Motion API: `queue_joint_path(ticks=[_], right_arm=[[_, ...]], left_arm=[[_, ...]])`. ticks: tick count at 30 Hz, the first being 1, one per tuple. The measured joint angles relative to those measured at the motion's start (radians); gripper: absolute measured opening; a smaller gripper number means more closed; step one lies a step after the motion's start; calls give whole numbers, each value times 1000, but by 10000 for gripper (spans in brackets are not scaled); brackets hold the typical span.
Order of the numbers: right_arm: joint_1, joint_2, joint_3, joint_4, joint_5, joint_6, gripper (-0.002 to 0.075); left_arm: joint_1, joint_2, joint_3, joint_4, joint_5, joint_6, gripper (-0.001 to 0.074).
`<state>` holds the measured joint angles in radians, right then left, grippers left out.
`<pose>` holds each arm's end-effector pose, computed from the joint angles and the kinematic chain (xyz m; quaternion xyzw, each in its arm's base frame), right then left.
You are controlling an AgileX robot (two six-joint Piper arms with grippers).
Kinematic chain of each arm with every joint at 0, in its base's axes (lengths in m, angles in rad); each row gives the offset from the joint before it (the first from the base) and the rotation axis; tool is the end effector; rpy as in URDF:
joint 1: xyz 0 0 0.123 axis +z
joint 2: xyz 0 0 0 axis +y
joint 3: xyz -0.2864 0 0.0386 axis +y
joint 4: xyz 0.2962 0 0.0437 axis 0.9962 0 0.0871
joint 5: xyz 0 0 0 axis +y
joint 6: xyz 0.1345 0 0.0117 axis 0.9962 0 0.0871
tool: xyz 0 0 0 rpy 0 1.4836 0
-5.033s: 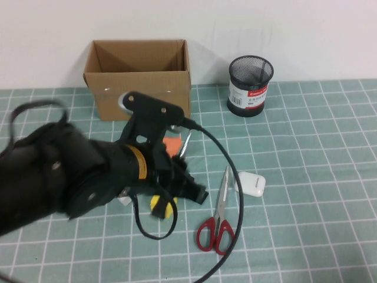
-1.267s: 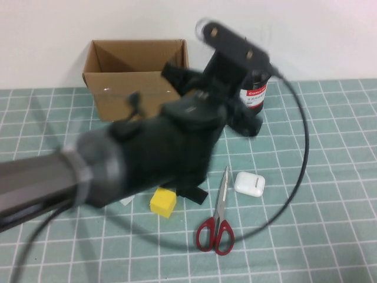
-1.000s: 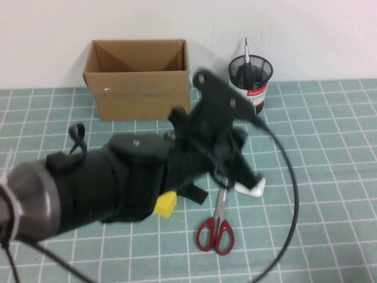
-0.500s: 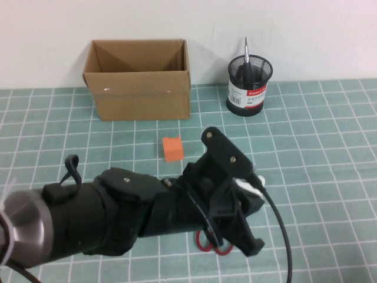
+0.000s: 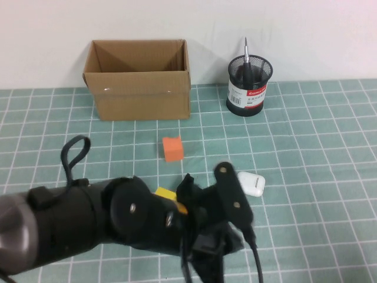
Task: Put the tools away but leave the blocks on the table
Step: Pick up the scissors from the table
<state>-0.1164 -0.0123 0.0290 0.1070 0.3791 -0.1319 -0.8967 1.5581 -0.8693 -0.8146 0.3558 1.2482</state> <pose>0.1383 -0.0108 0.1560 0.0222 0.8064 -0.0280 0.5903 0.2088 -0.3163 0.1571 0.6196 0.6927 -0.1914 0.3155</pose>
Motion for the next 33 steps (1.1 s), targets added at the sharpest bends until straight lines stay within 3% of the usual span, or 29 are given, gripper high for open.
queue_joint_path(ticks=[7, 10, 15, 21, 33], right_arm=[[0, 0, 0, 0, 0, 0, -7], [0, 0, 0, 0, 0, 0, -7], [0, 0, 0, 0, 0, 0, -7], [0, 0, 0, 0, 0, 0, -7], [0, 0, 0, 0, 0, 0, -7]], left_arm=[[-2, -80, 0, 730, 43, -1078, -1], [-2, -139, 0, 902, 47, -1332, -1], [-2, -263, 24, 959, 36, -1390, -1], [-2, -478, 205, 967, -120, -1390, -1], [-2, -777, 401, 969, -200, -1422, -2]])
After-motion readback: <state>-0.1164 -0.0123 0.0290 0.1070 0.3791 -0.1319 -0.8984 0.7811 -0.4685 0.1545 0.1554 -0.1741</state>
